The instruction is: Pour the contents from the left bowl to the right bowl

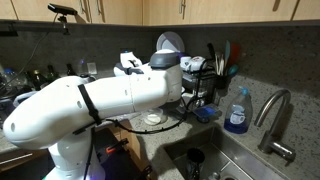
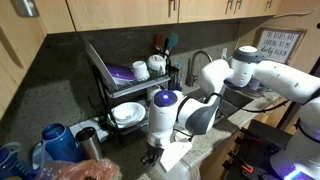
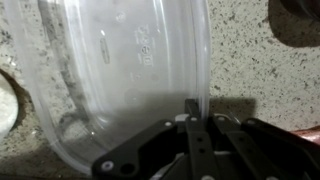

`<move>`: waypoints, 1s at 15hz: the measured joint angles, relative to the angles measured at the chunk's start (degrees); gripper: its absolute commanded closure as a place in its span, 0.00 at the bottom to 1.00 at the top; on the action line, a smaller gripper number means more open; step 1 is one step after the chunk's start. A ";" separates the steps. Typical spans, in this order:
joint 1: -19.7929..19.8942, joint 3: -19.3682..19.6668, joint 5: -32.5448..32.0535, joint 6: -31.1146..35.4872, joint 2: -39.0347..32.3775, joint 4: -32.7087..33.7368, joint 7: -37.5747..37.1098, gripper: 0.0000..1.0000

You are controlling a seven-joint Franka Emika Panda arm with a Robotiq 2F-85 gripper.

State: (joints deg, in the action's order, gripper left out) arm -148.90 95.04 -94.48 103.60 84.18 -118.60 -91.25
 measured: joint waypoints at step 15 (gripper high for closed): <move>0.01 0.13 -0.13 5.72 0.00 0.46 0.00 0.67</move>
State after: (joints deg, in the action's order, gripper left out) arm -148.89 95.18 -94.61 109.32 84.17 -118.14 -91.25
